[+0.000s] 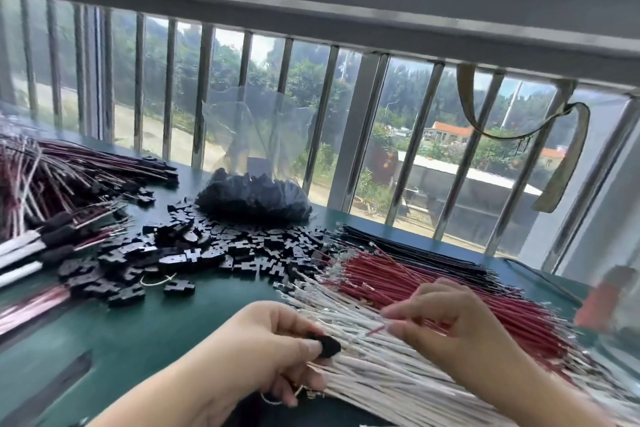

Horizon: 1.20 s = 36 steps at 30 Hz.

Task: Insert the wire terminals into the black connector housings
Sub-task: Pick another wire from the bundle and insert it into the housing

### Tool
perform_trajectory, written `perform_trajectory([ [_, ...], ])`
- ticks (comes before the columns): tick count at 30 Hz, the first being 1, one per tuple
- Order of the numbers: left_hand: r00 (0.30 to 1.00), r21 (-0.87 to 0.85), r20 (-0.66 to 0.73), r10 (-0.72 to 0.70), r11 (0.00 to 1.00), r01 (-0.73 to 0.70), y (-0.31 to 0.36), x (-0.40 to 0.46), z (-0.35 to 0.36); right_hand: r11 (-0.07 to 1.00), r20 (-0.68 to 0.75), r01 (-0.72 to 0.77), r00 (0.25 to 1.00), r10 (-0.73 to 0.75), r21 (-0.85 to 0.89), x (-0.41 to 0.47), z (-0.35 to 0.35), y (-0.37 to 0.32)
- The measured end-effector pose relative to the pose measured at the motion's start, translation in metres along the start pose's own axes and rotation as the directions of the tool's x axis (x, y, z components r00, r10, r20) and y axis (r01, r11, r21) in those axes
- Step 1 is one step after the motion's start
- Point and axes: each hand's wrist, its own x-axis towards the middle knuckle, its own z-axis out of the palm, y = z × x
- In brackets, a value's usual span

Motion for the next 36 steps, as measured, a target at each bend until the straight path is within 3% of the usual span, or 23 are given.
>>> perform_trajectory([
  [9,0.976,0.001,0.191,0.107,0.994,-0.109,0.005,0.001,-0.007,0.987,0.118,0.002,0.993,-0.021,0.159,-0.015,-0.003,-0.017],
  [14,0.979,-0.005,0.119,0.166,0.986,-0.166,0.004,0.002,-0.005,0.98,0.021,-0.046,0.999,0.042,0.193,-0.015,0.007,-0.02],
  [22,0.968,0.0,0.171,0.182,0.983,-0.185,0.003,0.0,-0.004,0.989,-0.036,-0.021,0.999,0.027,0.147,-0.017,0.017,-0.022],
  [36,0.979,0.088,0.053,0.196,0.976,-0.2,0.01,-0.008,0.013,0.98,0.034,-0.058,0.998,0.053,0.189,-0.017,0.019,-0.032],
])
